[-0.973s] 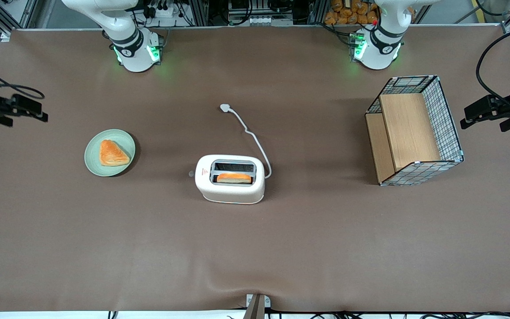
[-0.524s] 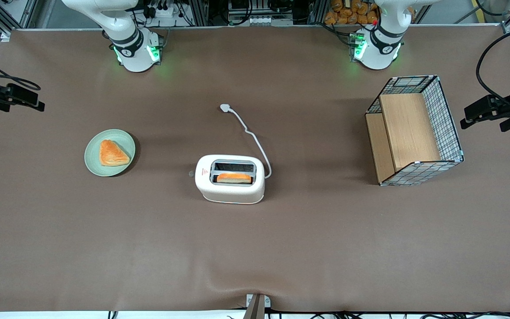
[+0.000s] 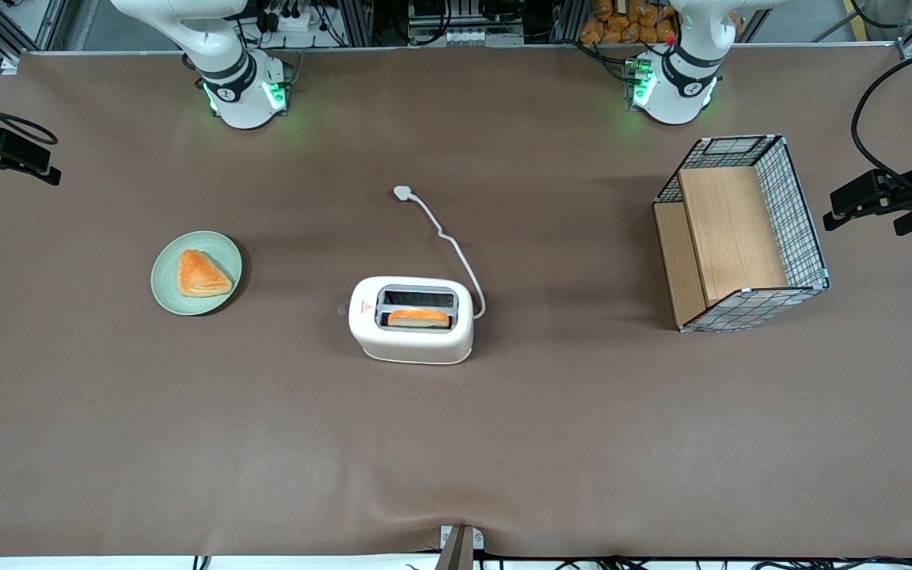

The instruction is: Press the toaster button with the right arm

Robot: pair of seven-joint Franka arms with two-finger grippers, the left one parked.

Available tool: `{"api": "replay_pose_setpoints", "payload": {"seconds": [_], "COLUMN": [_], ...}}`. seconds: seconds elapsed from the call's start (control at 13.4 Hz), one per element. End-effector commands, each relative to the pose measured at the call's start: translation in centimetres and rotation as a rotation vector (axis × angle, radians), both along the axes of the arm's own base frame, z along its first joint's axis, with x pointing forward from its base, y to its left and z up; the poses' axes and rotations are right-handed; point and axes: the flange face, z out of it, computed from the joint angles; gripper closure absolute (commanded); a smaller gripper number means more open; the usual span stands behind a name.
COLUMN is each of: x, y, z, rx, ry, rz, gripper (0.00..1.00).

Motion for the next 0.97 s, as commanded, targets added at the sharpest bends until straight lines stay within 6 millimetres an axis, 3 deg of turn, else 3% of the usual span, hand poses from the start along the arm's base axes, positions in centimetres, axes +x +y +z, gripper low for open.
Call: {"api": "replay_pose_setpoints", "payload": {"seconds": [0.0, 0.9], "x": [-0.26, 0.07], "y": [-0.13, -0.48], "z": [0.25, 0.82], "rx": [-0.021, -0.031], "ry": [-0.002, -0.043], "rz": [-0.025, -0.034], "gripper": [0.00, 0.00]}}
